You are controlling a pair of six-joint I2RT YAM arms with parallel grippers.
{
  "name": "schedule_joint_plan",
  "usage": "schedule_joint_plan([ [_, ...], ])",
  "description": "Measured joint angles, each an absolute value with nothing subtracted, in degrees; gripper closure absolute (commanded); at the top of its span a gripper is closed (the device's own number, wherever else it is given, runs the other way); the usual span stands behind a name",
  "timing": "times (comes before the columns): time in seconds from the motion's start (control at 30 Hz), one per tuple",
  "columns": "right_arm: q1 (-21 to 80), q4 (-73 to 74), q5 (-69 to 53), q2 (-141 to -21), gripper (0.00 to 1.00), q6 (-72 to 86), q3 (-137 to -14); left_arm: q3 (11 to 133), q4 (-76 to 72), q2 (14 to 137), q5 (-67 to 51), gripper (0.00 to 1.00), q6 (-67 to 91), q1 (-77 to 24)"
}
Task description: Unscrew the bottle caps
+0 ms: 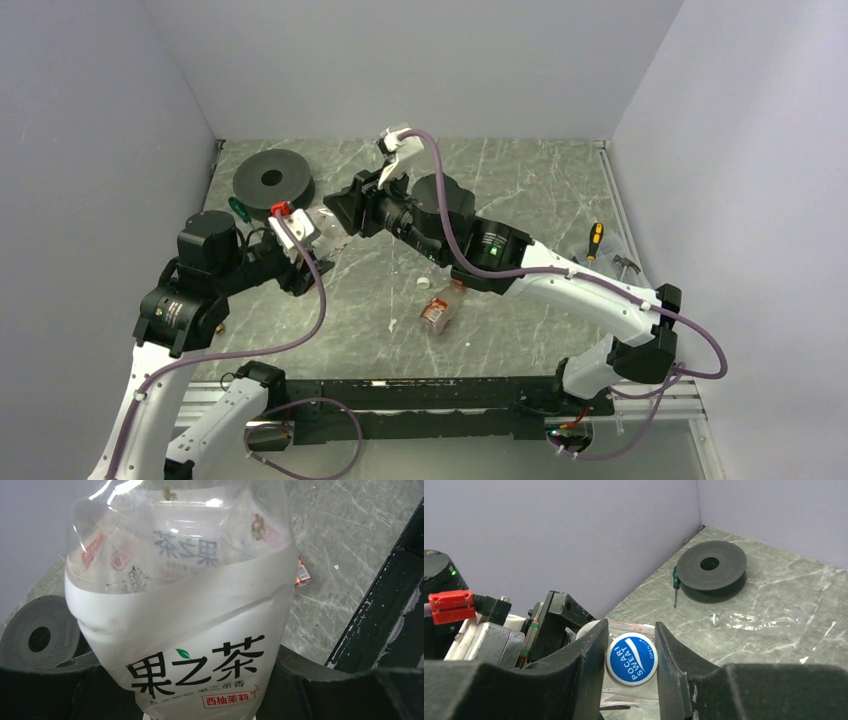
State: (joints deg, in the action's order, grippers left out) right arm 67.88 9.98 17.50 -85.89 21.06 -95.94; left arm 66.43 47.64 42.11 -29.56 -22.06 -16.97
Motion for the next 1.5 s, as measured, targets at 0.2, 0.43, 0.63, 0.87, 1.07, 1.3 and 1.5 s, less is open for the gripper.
schedule_joint_plan([
  [0.2, 67.02, 1.56, 9.15, -80.66, 1.0, 17.58, -87.64, 66.67, 49.01, 41.69, -37.26, 0.43, -21.89, -16.95],
  [0.43, 63.83, -4.56, -19.25, -76.23, 1.0, 14.02, -85.41, 69.78, 52.29, 41.54, -55.42, 0.41, -19.2, -16.69],
  [0.63, 61.21, -9.08, -37.76, -76.07, 1.0, 13.67, -85.38, 72.6, 57.47, 44.36, -66.59, 0.41, -19.88, -16.91],
  [0.87, 60.84, -8.4, -36.75, -75.64, 0.13, 12.47, -84.51, 72.6, 59.42, 44.84, -68.01, 0.43, -20.51, -17.06],
  [1.07, 61.56, -5.67, -17.87, -73.43, 0.02, 13.32, -83.68, 71.88, 56.93, 43.57, -61.3, 0.44, -20.29, -16.97],
  [1.3, 68.27, 4.6, 6.02, -79.24, 0.14, 14.74, -94.91, 68.38, 52.01, 41.67, -46.96, 0.45, -21.5, -16.91],
  [1.5, 69.04, 11.22, 14.72, -83.77, 0.31, 16.73, -98.74, 66.83, 49.93, 41.56, -39.55, 0.45, -22.46, -16.91],
])
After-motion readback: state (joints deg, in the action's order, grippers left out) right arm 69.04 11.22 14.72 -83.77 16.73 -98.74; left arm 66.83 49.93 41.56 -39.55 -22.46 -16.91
